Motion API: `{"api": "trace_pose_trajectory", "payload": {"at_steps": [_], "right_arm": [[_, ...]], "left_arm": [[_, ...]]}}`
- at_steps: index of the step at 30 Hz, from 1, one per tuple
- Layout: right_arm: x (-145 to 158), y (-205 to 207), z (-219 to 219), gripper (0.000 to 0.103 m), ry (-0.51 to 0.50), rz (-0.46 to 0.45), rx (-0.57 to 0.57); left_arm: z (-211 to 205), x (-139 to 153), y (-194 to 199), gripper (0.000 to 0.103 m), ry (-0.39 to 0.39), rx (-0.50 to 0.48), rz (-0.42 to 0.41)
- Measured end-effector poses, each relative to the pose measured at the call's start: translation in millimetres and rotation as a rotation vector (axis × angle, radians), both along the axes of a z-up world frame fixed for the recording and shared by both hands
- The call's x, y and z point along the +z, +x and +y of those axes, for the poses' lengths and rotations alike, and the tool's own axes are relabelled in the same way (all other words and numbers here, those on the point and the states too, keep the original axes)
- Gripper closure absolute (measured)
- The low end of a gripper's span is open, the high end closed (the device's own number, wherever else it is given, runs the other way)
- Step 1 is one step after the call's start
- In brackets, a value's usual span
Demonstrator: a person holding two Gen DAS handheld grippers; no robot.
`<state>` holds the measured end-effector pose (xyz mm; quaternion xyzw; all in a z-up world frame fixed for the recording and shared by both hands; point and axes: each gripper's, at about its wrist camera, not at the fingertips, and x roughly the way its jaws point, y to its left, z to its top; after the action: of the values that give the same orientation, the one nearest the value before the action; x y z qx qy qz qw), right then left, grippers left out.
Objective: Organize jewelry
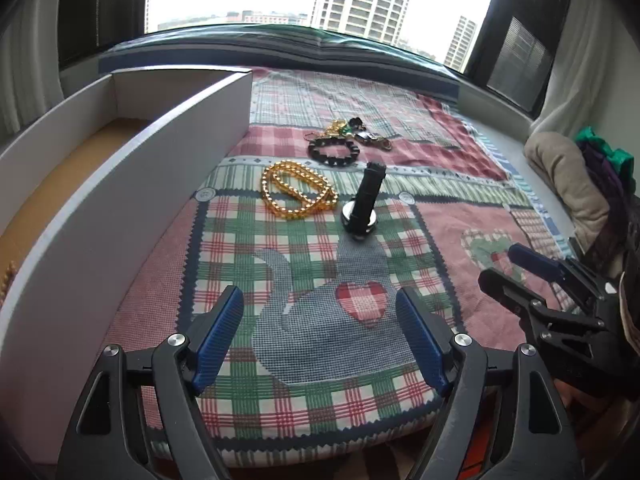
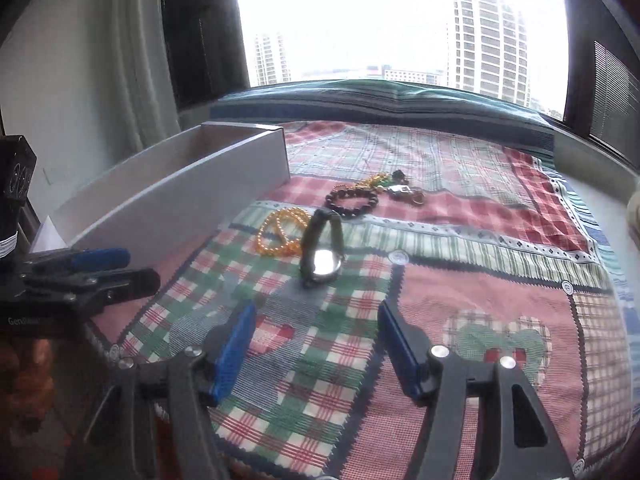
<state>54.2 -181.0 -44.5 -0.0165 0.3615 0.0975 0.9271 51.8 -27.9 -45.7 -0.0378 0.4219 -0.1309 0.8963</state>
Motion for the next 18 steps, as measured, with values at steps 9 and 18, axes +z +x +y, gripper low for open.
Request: {"api": "trace_pose_trajectory", "payload": {"at_steps": [9,18], "right_arm": [[-33,-30,-52,0.039,0.066,0.056,-0.153],[-40,-40,-44,0.039,0.063,0.053,-0.152]], "left_arm": [[-19,-30,-2,0.023,0.070,0.019,0.049],[-18,-52,1,0.023,0.076,0.046,0.095]]}}
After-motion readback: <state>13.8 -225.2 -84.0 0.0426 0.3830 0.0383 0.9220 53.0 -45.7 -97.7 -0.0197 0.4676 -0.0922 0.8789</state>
